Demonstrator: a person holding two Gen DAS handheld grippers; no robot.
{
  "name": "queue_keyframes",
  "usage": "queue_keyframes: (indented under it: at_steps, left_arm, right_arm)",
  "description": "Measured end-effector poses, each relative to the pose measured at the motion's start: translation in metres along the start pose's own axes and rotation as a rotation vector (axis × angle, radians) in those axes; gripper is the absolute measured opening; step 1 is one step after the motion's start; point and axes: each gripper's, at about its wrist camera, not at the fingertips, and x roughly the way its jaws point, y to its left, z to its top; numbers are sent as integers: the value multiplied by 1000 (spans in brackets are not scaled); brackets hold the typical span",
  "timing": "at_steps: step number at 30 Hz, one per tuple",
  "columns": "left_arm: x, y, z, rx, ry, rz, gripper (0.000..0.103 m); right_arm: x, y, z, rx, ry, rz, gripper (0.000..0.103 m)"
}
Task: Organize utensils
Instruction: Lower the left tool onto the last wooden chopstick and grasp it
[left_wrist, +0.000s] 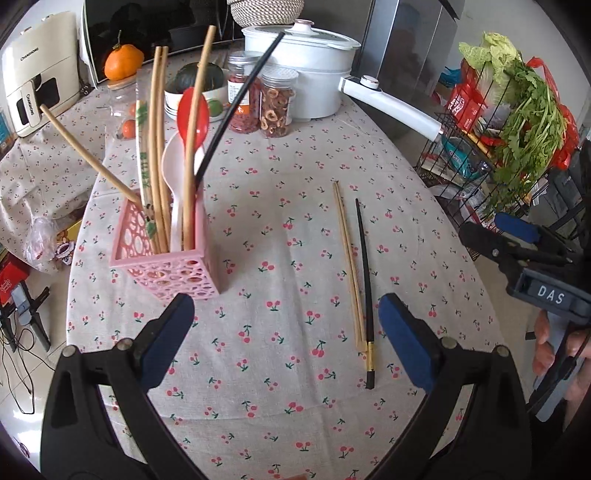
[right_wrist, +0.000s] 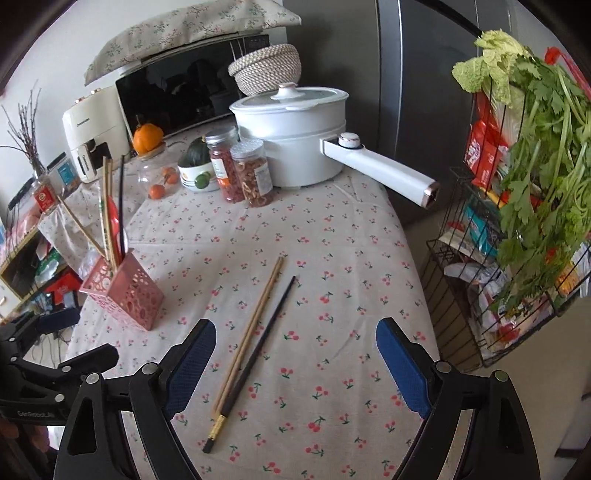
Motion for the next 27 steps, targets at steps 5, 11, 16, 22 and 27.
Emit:
queue_keyframes:
  at_steps: [5, 11, 16, 22, 27]
  left_arm:
    - [34, -20, 13, -34, 75, -47, 100]
    - [84, -37, 34, -50, 148, -51, 72]
    - [128, -45, 53, -105, 200, -94, 29]
    - [154, -59, 69, -107, 205, -64, 27]
    - [162, -69, 70, -47, 209, 5, 15]
  right_arm:
    - [36, -39, -13, 105, 171, -17, 90]
    - [55, -67, -17, 122, 242, -55, 90]
    - [64, -74, -12, 140, 272, -30, 90]
    - [65, -76, -5, 167, 270, 7, 90]
    - [66, -79, -2, 185, 268, 20, 90]
